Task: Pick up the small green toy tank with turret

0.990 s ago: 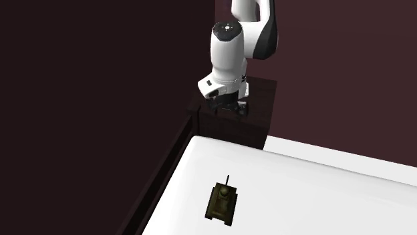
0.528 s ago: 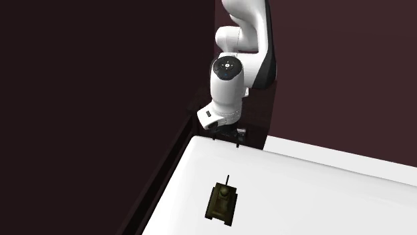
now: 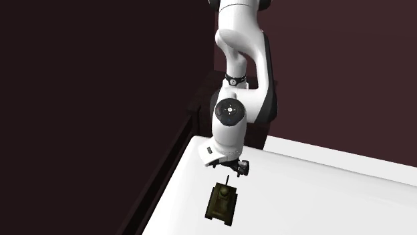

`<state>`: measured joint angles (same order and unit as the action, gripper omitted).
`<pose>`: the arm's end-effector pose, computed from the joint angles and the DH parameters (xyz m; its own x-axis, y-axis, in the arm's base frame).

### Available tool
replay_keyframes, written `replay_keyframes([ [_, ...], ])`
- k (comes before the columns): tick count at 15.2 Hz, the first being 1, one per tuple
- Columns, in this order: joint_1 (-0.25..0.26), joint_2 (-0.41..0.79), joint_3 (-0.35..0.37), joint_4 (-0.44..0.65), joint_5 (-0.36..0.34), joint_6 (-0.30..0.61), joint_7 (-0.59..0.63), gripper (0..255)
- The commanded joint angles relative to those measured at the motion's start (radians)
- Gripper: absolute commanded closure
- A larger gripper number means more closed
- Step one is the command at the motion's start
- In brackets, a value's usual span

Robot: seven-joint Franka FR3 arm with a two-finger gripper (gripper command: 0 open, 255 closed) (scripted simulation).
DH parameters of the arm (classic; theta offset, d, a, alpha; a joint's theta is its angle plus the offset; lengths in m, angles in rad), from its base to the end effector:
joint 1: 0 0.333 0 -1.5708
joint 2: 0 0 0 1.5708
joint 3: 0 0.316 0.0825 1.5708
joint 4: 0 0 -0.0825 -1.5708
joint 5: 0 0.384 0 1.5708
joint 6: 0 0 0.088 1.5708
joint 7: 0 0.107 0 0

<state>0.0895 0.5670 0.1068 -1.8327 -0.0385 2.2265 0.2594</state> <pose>0.6170 0.1181 0.2091 0.9841 -0.0491 -0.1708 -0.0476 -0.9988 0.0131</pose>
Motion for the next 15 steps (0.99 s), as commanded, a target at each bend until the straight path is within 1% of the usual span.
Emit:
replay_keyframes([
  [1,0.011,0.078,-0.004,0.080,-0.008,0.000,0.010,0],
  [2,0.017,0.119,-0.007,0.126,-0.012,-0.004,0.014,0],
  [3,0.018,0.129,-0.007,0.137,-0.013,-0.005,0.015,0],
  [10,0.023,0.206,-0.013,0.155,-0.019,0.054,0.017,0],
  [12,0.023,0.206,-0.013,0.155,-0.019,0.054,0.017,0],
  [13,0.022,0.205,-0.013,0.154,-0.019,0.055,0.016,255],
  [15,0.022,0.206,-0.013,0.155,-0.019,0.054,0.016,255],
])
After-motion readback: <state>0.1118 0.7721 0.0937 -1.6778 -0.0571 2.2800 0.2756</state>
